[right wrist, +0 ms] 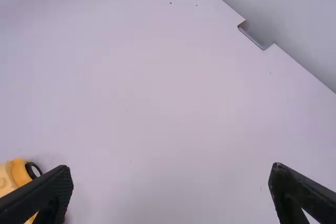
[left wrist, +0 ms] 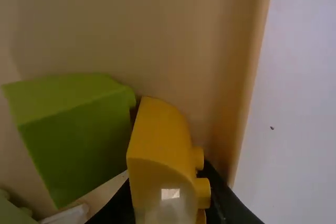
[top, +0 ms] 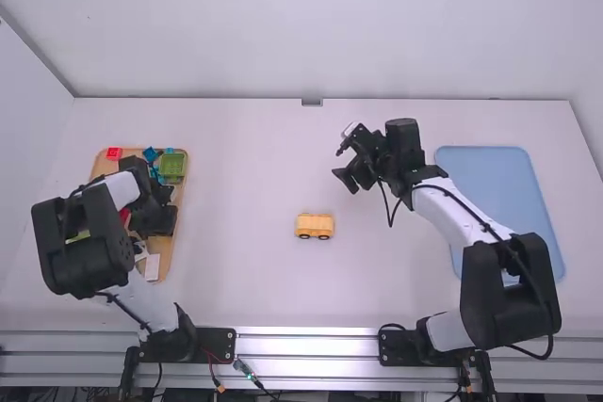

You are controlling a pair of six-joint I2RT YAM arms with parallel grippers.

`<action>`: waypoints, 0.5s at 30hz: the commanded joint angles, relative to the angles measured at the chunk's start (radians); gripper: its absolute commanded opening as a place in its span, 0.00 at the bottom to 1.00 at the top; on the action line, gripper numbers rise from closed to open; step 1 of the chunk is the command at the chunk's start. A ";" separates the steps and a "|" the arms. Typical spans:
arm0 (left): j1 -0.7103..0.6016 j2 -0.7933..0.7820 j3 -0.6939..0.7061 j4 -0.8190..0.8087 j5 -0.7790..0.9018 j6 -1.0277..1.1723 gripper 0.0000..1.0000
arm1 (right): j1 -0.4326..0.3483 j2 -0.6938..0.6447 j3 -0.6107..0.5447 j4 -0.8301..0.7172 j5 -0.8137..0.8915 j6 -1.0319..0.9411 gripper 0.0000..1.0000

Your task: Assemble lego blocks to make yellow taxi

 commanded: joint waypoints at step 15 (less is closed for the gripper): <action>0.004 -0.044 0.009 0.051 -0.008 -0.078 0.02 | -0.004 -0.005 0.016 0.008 -0.009 0.050 0.99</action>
